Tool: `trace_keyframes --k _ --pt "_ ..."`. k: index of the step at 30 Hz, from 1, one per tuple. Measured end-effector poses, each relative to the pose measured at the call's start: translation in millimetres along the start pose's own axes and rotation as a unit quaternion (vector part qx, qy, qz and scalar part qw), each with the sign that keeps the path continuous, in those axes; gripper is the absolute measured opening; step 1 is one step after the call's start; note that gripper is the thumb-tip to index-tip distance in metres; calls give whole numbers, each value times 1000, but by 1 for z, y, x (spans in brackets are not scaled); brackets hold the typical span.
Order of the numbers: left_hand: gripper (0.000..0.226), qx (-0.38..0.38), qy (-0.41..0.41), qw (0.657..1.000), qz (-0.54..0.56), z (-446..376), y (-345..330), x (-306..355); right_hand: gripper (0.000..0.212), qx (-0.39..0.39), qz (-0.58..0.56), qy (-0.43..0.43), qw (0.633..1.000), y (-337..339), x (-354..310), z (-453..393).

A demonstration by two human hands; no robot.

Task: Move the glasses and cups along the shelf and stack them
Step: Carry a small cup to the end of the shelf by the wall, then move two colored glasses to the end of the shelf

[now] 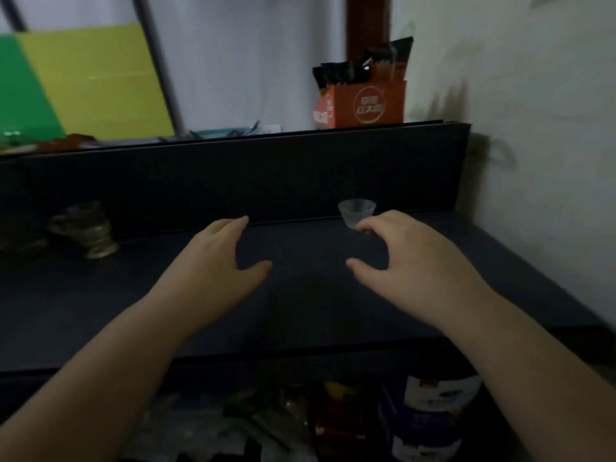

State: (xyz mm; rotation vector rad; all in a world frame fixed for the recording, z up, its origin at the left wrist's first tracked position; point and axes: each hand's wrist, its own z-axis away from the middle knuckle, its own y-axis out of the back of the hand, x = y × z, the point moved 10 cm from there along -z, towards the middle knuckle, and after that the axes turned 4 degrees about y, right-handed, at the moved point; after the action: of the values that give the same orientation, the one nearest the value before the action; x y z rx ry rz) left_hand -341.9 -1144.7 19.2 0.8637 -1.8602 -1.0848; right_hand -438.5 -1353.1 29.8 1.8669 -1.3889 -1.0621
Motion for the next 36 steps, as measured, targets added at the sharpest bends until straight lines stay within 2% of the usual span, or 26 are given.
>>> trace_keyframes --k 5,8,11,21,29,36 --pt "82 78 54 991 -92 74 44 -47 54 -13 -46 72 996 -30 -63 0" --pt "81 90 103 980 -143 112 69 -90 58 -50 -69 107 991 -51 -106 -2" --pt "80 108 146 970 -163 148 95 -128 61 -79 -58 143 985 -68 -149 -6" --pt "80 144 240 940 -196 240 162 -271 60 -100 -50 229 967 -124 -321 -21" --pt "78 177 258 929 -198 292 230 -409 58 -97 -78 254 959 -189 -480 -46" --pt "75 164 266 932 -185 312 253 -505 57 -106 -91 269 953 -242 -592 -60"
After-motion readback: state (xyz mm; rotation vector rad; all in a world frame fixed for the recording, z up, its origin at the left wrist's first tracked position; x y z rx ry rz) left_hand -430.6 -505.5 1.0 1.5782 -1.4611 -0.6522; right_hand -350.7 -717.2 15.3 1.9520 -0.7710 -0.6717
